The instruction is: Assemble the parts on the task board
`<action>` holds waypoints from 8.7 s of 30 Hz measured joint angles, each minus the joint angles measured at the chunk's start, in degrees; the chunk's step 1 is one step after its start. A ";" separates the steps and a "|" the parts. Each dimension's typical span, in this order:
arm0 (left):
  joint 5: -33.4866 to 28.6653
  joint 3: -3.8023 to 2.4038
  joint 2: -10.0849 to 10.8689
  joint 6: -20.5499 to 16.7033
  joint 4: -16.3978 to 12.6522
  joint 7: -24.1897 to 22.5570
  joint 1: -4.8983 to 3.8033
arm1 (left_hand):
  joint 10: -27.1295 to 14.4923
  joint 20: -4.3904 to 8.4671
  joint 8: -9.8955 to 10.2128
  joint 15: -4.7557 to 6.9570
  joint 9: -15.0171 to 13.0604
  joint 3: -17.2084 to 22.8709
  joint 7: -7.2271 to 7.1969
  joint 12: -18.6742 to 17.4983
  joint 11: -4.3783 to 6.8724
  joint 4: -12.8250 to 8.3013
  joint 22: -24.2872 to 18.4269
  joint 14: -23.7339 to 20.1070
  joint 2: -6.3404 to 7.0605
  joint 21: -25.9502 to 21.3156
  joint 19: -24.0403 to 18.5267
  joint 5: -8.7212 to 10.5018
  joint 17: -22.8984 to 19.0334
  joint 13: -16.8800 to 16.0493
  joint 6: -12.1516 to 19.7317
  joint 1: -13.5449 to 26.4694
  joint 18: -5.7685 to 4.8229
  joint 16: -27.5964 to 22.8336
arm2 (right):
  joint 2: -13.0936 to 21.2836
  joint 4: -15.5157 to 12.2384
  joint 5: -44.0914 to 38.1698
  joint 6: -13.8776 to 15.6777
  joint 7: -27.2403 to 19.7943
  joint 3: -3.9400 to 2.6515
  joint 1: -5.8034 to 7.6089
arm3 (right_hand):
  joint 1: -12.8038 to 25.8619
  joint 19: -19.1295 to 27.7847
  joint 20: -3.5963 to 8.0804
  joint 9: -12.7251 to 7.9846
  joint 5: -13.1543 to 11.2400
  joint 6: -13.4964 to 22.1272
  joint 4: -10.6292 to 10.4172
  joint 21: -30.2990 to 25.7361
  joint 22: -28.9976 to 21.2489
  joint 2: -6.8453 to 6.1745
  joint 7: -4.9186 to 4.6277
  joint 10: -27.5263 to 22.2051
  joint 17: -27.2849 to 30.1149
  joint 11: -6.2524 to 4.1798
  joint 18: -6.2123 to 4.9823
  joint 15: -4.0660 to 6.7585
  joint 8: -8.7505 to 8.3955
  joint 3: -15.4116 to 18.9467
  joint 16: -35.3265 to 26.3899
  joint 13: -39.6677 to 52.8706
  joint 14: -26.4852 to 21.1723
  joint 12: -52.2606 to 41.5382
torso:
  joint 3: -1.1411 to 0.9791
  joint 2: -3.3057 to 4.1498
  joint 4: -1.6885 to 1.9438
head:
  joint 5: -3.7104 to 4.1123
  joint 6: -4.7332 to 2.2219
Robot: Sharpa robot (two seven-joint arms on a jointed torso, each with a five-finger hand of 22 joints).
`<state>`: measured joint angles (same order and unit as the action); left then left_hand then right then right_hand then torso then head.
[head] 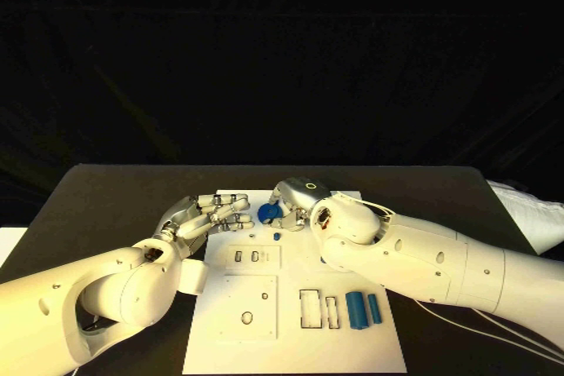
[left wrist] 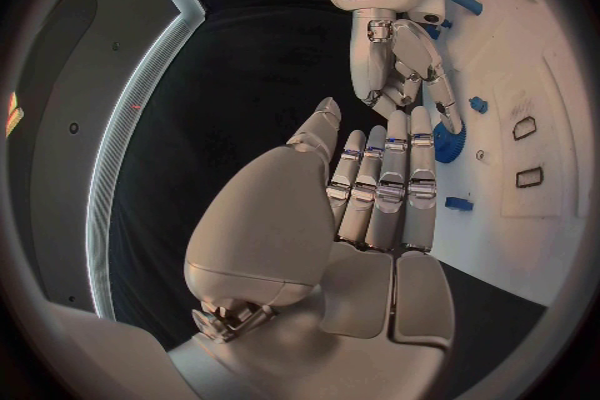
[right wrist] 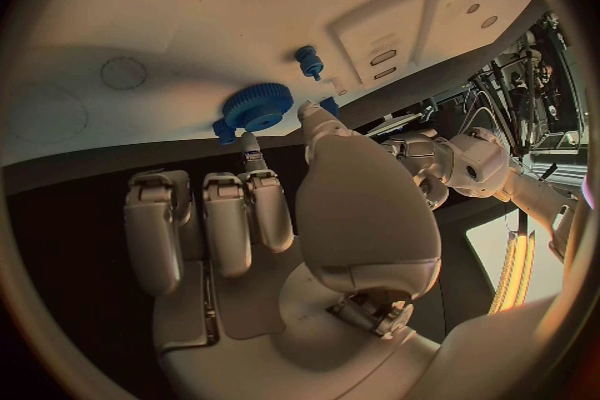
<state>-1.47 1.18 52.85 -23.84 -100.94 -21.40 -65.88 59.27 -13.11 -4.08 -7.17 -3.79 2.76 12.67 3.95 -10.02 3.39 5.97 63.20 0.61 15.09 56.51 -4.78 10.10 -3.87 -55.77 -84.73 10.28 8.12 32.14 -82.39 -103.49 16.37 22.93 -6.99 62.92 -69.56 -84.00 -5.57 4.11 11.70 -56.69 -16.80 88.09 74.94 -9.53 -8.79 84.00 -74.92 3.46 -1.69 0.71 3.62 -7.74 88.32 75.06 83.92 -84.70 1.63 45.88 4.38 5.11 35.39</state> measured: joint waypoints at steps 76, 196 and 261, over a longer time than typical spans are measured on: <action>0.41 0.03 0.66 1.02 1.16 0.08 0.03 | 0.00 0.00 0.00 0.00 0.00 0.02 0.00 0.00 0.00 -0.33 0.00 0.00 0.00 0.00 0.00 0.00 0.09 0.00 0.00 0.00 0.00 -0.20 | 23.56 0.10 23.82 5.06 -24.05 -1.84 -4.14 | -11.52 0.00 0.01 0.21 -1.15 -0.53 8.02 0.00 0.01 2.08 0.10 0.00 -0.01 -0.01 0.00 0.01 0.12 -2.37 0.00 0.01 0.00 0.71 | -0.62 -0.65 -1.94 | 0.03 -0.36; -0.87 0.03 0.10 1.93 3.22 -0.10 0.04 | -0.93 -0.92 0.21 -0.93 0.03 0.18 0.40 0.00 -0.50 -1.60 -1.02 -2.17 -0.23 -1.90 -4.61 0.00 0.37 0.05 0.41 0.24 0.00 -1.99 | 2.99 -10.68 12.78 2.03 1.13 0.78 -6.99 | -9.44 0.01 1.25 0.61 -3.36 -7.16 11.67 -0.77 -0.01 5.75 1.85 0.00 0.01 -1.65 -0.01 1.25 0.41 -6.18 -0.10 0.03 0.00 2.39 | 0.11 -1.88 -1.03 | -4.34 4.01; 41.68 -0.02 -4.79 17.09 11.43 47.55 -5.67 | 14.18 10.45 -19.01 10.66 -13.32 -7.31 -8.96 60.16 10.39 13.04 64.99 20.79 0.03 64.16 26.21 1.29 64.85 -54.22 -4.93 15.96 -5.85 81.70 | 25.76 -19.32 54.67 18.13 -30.54 -3.24 -4.22 | -9.63 1.86 -0.59 0.51 1.96 0.84 9.45 -4.55 0.01 3.93 0.16 -1.85 0.00 0.40 -0.01 -0.20 0.79 1.56 -2.01 0.02 0.20 9.98 | -1.13 -5.42 -2.87 | -5.88 5.77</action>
<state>40.21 1.16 48.06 -6.75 -89.51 26.15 -71.55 73.45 -2.66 -23.10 3.49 -17.11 -4.55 3.71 64.12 0.37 16.44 70.96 83.99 0.64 79.25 82.72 -3.49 74.95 -58.09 -60.70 -68.77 4.43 89.83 57.89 -101.71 -48.82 34.50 -7.61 -10.24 58.70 -79.19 -82.14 -6.16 4.63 13.66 -55.85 -7.35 83.54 74.95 -5.60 -8.63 82.14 -74.93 3.85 -1.70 0.50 4.41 -6.18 86.31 75.08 84.12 -74.72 0.50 40.46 1.51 -0.77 41.16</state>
